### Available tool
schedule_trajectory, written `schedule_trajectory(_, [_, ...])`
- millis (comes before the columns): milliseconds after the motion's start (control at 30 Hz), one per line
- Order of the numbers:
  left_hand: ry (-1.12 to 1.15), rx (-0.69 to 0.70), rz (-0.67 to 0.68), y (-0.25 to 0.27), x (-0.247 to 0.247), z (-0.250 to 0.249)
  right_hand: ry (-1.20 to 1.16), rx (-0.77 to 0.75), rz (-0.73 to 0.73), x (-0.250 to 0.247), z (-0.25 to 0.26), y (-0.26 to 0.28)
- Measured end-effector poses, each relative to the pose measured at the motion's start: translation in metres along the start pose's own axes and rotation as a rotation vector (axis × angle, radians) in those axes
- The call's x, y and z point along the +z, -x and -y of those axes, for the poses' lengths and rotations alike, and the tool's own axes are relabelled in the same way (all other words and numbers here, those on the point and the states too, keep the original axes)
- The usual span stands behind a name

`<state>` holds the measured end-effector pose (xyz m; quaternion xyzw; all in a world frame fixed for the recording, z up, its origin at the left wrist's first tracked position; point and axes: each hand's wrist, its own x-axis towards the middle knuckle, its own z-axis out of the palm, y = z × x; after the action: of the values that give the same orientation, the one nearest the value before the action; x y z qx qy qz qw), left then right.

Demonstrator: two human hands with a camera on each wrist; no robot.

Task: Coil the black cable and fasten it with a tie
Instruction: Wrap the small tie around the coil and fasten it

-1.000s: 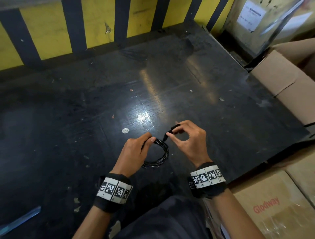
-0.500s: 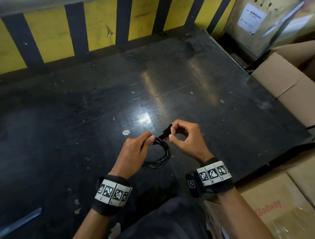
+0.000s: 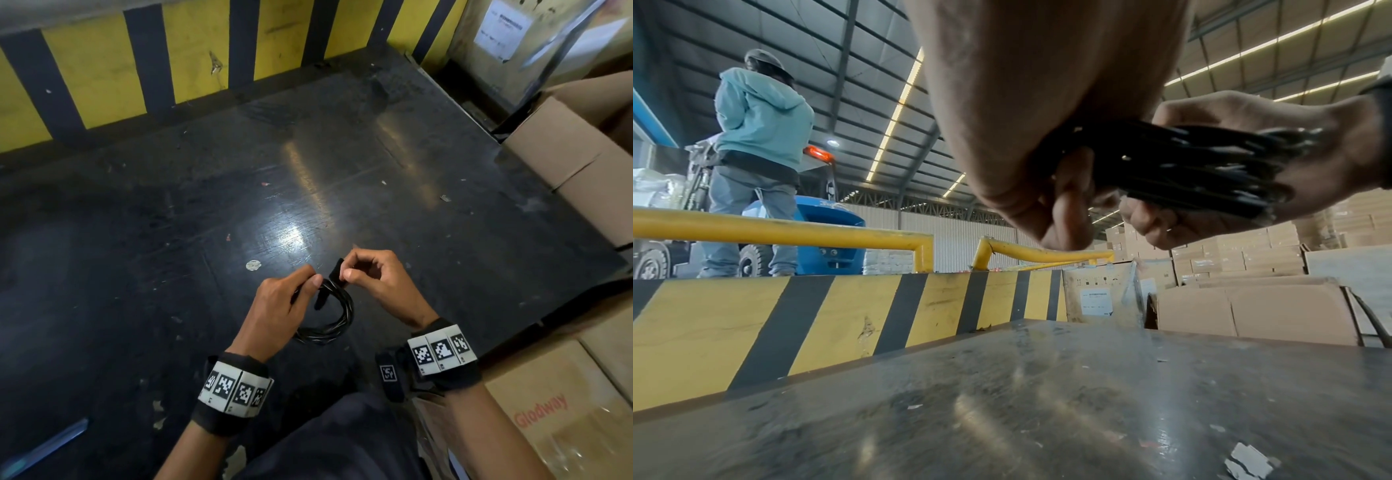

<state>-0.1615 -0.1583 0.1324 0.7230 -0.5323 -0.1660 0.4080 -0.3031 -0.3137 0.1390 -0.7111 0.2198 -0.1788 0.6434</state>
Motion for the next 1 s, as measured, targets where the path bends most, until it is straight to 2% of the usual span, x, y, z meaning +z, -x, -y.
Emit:
schedule_trajectory(100, [0.016, -0.017, -0.024, -0.002, 0.002, 0.000, -0.005, 0.031, 0.095, -0.005, -0.001, 0.005])
schedule_trajectory(200, [0.021, -0.033, -0.041, -0.003, 0.002, -0.002, 0.029, 0.025, 0.130, -0.003, 0.000, 0.010])
schedule_trajectory(367, [0.037, -0.060, -0.042, -0.003, 0.004, -0.004, 0.210, -0.045, 0.093, 0.005, 0.001, 0.011])
schedule_trajectory(600, [0.069, -0.074, -0.036, -0.001, 0.006, -0.006, 0.325, -0.085, 0.044, 0.011, 0.005, 0.013])
schedule_trajectory(833, [0.057, -0.097, -0.054, -0.001, 0.012, -0.003, 0.376, -0.071, 0.037, 0.015, 0.006, 0.017])
schedule_trajectory(1000, [0.061, -0.106, -0.051, -0.001, 0.013, -0.006, 0.353, -0.107, -0.036, 0.017, 0.005, 0.018])
